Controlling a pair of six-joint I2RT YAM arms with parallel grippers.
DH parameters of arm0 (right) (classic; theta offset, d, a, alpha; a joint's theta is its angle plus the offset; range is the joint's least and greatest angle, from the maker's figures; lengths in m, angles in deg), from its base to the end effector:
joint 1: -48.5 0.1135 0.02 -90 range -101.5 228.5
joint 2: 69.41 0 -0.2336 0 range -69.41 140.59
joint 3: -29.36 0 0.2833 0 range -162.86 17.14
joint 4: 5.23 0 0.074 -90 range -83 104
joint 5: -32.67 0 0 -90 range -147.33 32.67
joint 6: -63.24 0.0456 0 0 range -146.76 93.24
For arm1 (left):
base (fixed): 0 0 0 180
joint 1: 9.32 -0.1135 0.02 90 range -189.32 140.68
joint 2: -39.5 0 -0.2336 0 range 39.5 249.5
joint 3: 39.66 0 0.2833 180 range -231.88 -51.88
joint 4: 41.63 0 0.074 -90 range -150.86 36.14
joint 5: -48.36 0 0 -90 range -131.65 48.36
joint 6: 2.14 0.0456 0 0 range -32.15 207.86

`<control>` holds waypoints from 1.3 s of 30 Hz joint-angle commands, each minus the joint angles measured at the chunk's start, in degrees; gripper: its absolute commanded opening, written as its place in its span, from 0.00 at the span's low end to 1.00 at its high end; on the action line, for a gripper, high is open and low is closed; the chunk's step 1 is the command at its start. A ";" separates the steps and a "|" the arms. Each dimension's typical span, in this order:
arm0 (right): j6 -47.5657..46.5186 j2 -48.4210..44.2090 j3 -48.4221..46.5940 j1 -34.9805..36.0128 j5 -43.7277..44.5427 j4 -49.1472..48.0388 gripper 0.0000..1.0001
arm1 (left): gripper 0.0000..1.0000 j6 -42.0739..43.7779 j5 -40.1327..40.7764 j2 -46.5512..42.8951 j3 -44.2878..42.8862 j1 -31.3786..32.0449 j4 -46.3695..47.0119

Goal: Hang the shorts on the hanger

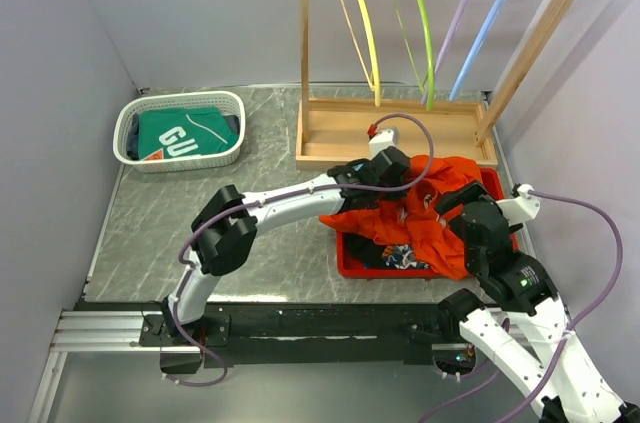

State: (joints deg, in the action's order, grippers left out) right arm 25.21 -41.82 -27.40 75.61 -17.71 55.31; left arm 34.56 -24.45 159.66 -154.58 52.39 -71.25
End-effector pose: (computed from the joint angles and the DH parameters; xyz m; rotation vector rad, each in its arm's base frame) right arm 0.1499 0.0441 0.3030 0.8038 1.8168 0.1552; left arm 0.2564 -0.4479 0.2224 -0.0122 2.2691 -0.8125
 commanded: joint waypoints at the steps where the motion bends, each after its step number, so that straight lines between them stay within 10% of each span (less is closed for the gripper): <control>1: -0.81 1.49 0.32 -0.13 -0.33 -2.96 0.96 | 0.01 0.55 2.12 -6.85 4.16 -1.86 1.83; 18: -10.66 12.75 -0.12 2.67 -19.05 -11.84 0.70 | 0.01 6.19 14.10 -35.95 21.04 -9.07 -3.44; 39: 12.02 32.52 -9.97 34.32 -2.00 12.42 0.80 | 0.01 8.30 11.11 -32.53 16.65 -10.12 -6.60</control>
State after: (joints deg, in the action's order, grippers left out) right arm 30.76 -14.30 -35.94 109.03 -24.64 60.14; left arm 41.75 -12.76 127.26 -134.51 42.42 -77.65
